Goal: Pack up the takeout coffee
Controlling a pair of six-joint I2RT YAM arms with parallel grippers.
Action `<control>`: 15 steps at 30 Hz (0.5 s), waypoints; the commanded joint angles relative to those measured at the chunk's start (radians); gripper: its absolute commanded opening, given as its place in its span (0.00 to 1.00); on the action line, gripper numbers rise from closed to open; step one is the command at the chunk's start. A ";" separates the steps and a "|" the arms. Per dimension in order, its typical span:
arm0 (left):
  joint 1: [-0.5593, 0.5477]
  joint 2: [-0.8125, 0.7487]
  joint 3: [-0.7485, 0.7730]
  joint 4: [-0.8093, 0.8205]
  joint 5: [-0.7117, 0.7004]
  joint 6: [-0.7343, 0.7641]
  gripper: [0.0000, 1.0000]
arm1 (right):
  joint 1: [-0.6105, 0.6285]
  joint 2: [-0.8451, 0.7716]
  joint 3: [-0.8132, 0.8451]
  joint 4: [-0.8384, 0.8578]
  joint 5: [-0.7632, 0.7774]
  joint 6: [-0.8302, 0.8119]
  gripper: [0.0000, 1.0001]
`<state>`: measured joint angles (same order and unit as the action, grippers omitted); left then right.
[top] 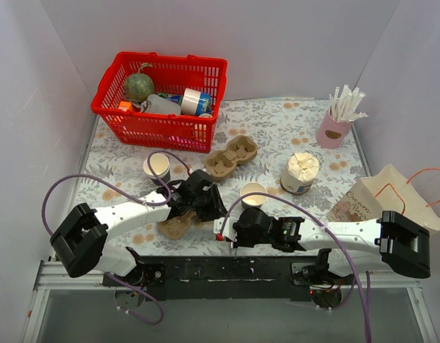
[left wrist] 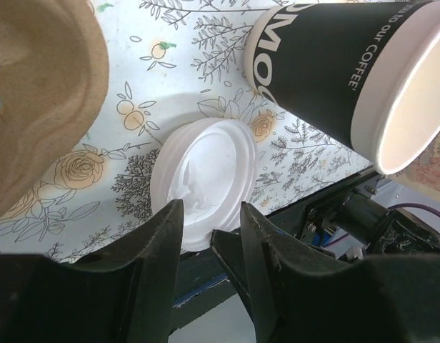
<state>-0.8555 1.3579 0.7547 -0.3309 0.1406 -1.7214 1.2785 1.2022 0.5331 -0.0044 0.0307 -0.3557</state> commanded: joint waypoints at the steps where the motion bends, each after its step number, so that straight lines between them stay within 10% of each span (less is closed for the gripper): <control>1: -0.016 0.023 0.060 -0.060 -0.064 0.025 0.36 | 0.010 0.008 0.038 0.006 0.006 -0.009 0.01; 15: -0.047 0.061 0.101 -0.132 -0.162 0.005 0.36 | 0.012 0.005 0.039 0.006 0.006 -0.002 0.01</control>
<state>-0.8921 1.4090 0.8127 -0.4427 0.0322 -1.7092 1.2835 1.2057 0.5339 -0.0048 0.0311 -0.3553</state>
